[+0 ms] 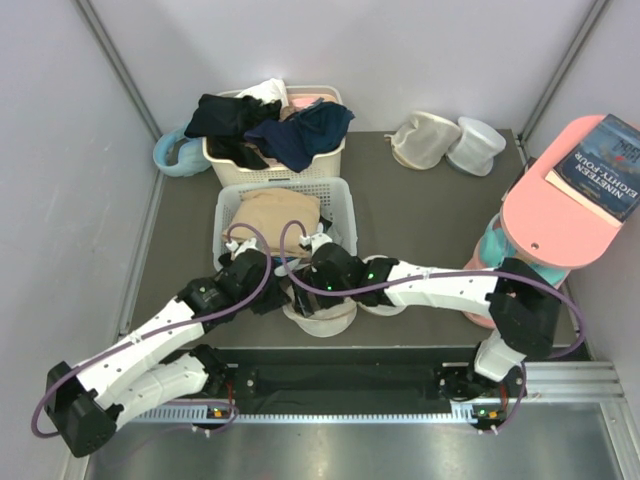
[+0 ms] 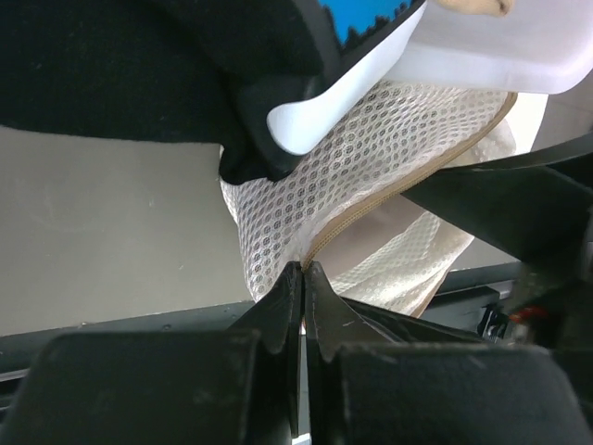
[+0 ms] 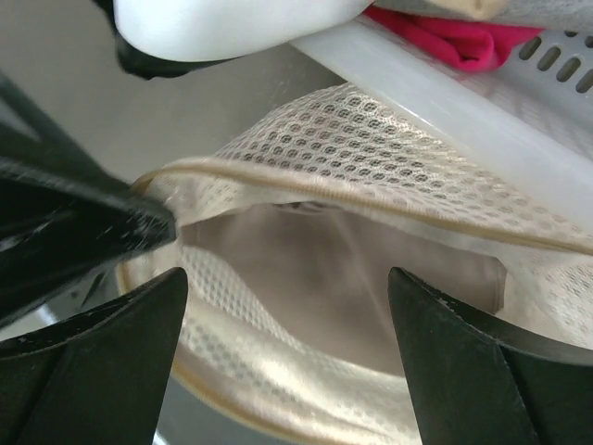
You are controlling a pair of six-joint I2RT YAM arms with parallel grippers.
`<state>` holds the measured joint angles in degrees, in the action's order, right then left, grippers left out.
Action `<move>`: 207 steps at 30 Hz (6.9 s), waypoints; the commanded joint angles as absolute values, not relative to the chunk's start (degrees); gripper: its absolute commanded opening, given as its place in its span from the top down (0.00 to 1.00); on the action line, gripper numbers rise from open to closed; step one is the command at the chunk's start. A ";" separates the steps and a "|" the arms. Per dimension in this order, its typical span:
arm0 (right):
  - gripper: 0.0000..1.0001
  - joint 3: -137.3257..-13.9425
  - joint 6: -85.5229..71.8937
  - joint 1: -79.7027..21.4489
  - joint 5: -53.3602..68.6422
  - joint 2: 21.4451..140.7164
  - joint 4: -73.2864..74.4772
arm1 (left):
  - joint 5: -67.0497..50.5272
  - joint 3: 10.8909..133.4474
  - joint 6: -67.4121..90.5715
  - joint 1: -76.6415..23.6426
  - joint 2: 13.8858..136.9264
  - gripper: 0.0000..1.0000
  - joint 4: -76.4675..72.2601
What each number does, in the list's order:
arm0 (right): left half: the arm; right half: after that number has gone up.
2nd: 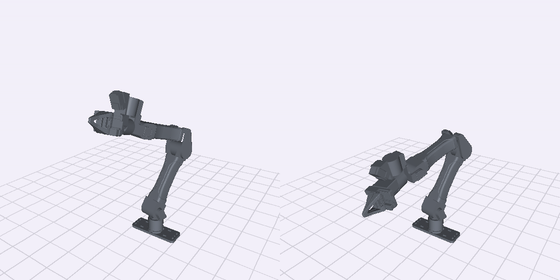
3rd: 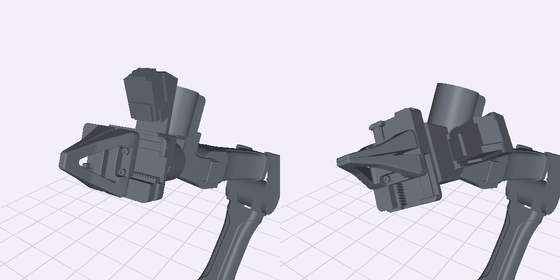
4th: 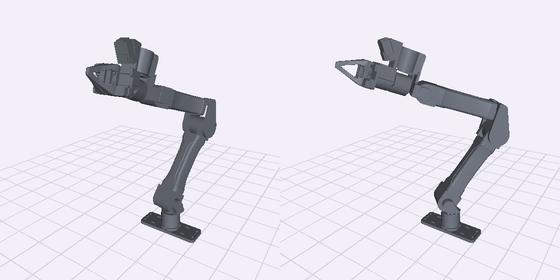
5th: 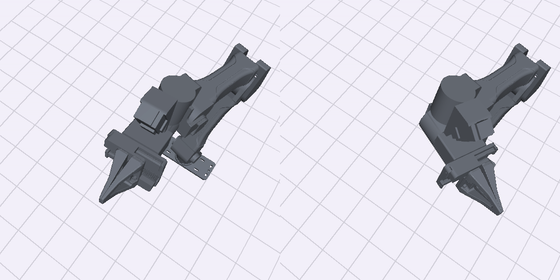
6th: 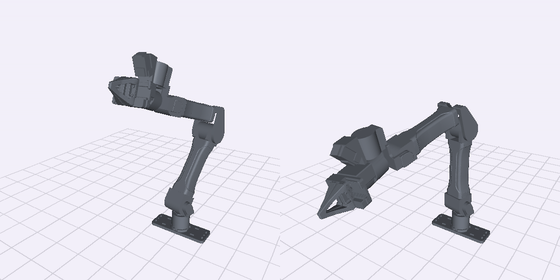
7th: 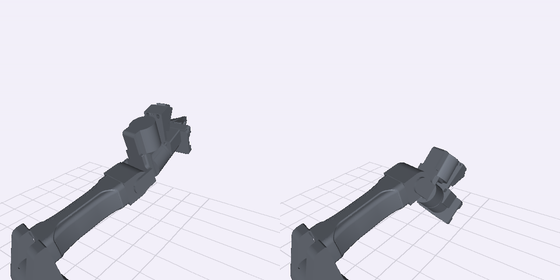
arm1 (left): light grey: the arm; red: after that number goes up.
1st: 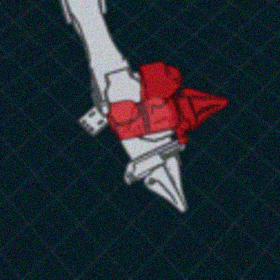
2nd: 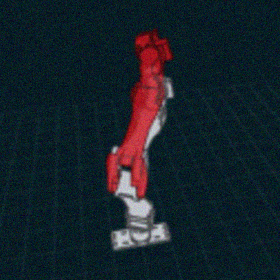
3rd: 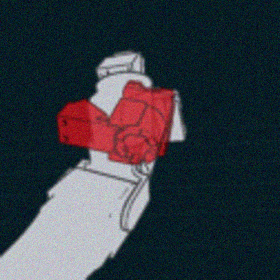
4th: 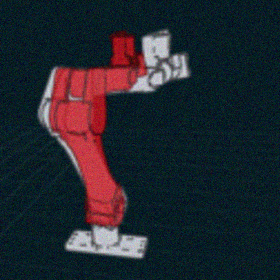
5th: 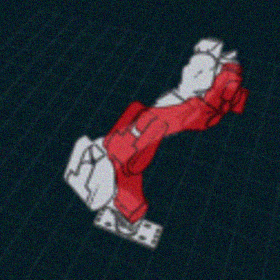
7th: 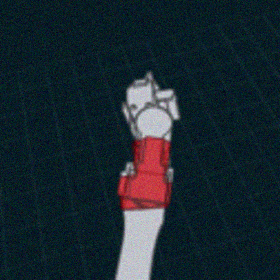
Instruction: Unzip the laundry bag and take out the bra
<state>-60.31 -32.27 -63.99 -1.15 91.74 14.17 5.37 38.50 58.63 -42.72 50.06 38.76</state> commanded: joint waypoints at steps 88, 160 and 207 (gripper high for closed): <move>1.00 -32.88 -41.57 -64.42 1.15 62.30 -17.75 | 1.14 39.72 54.05 -41.84 53.27 1.00 28.03; 0.23 -26.63 -40.08 -62.84 -7.90 56.60 0.97 | -6.07 42.71 53.88 -41.84 48.33 1.00 -7.82; 0.16 -38.23 -43.33 -63.28 -21.44 41.31 21.00 | 9.67 120.32 18.02 -10.11 117.25 0.30 8.61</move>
